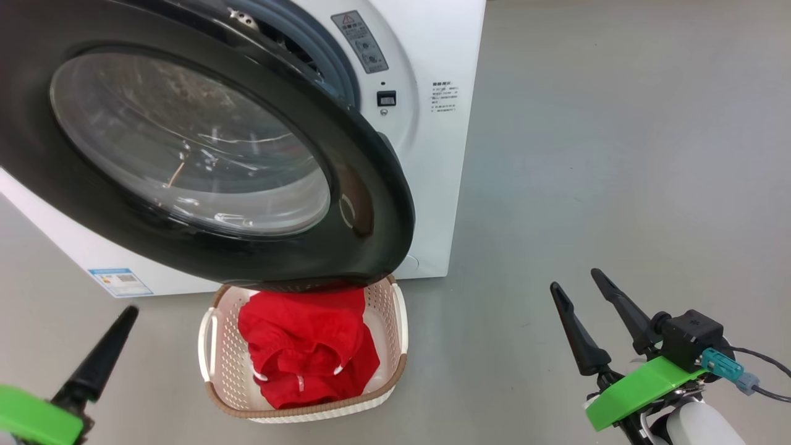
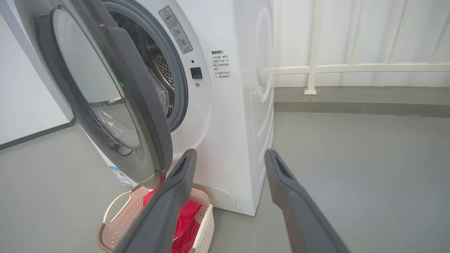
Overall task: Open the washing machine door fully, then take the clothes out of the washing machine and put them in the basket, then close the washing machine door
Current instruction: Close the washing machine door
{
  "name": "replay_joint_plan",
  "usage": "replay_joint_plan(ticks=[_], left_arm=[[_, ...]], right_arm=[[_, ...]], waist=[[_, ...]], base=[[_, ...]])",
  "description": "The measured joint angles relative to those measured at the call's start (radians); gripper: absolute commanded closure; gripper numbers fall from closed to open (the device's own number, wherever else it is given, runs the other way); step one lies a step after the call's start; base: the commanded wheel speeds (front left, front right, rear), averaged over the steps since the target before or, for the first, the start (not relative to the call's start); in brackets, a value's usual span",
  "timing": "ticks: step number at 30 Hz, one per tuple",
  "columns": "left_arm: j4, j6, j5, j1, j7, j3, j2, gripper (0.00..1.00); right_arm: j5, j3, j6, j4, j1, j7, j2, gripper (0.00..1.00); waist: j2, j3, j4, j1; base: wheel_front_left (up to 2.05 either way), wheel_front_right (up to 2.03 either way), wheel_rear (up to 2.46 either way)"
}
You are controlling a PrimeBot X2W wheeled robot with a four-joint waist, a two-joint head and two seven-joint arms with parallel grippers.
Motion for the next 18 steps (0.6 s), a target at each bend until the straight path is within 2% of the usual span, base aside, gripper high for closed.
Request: replay_joint_plan(ticks=[6, 7, 8, 18], left_arm=[[0.023, 0.000, 0.078, 0.064, -0.133, -0.029, 0.003, 0.00], [0.034, 0.000, 0.106, 0.077, -0.188, -0.048, 0.003, 0.00], [0.034, 0.000, 0.106, 0.077, -0.188, -0.048, 0.003, 0.00], [0.124, 0.000, 0.170, 0.099, -0.430, -0.150, -0.009, 0.00]], right_arm=[[0.001, -0.003, 0.000, 0.000, 0.000, 0.000, -0.009, 0.00], [0.001, -0.008, 0.000, -0.001, 0.000, 0.000, -0.009, 0.00], [0.001, -0.008, 0.000, -0.001, 0.000, 0.000, -0.009, 0.00], [0.001, -0.025, 0.000, -0.002, 0.019, 0.000, -0.007, 0.00]], waist=[[0.0000, 0.006, -0.012, 0.0000], [0.0000, 0.007, -0.017, 0.0000], [0.0000, 0.007, -0.017, 0.0000], [0.0000, 0.010, -0.054, 0.0000]], base=[[0.00, 0.00, 0.00], [0.00, 0.00, 0.00], [0.00, 0.00, 0.00], [0.00, 0.00, 0.00]])
